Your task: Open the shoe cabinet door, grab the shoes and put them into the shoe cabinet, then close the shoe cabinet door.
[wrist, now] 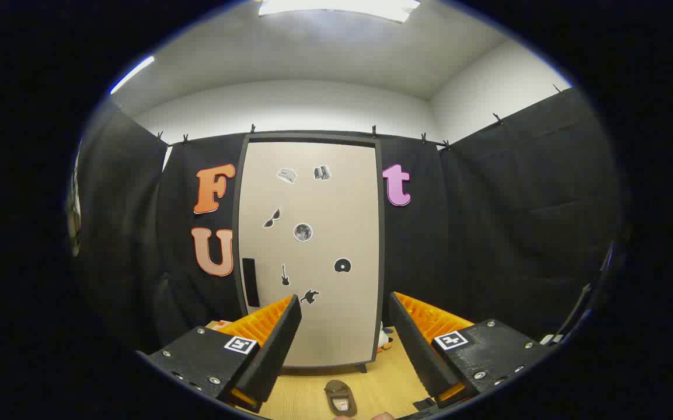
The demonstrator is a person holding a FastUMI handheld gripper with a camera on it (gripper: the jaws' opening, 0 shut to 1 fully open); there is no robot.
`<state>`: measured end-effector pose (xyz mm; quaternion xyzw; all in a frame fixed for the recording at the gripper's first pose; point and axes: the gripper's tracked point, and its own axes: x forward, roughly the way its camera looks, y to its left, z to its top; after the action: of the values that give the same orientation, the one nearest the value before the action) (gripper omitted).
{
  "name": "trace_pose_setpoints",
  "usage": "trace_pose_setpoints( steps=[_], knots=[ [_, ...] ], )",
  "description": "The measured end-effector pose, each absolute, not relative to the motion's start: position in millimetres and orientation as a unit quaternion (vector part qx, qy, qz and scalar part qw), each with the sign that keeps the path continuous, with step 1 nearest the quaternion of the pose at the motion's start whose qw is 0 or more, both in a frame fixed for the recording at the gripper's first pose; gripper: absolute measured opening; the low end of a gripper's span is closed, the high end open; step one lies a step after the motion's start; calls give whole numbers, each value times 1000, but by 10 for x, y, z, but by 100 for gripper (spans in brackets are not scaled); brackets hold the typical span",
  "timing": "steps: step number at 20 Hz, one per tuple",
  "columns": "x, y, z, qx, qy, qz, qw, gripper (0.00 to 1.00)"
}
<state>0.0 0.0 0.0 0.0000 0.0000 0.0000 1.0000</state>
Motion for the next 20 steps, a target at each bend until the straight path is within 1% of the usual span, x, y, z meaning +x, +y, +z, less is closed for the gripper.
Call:
trace_pose_setpoints(
  steps=[4, 20],
  knots=[
    [12, 60, 2, 4, 2, 9, 1000, 95],
    [67, 46, 117, 18, -11, 11, 1000, 95]
  ],
)
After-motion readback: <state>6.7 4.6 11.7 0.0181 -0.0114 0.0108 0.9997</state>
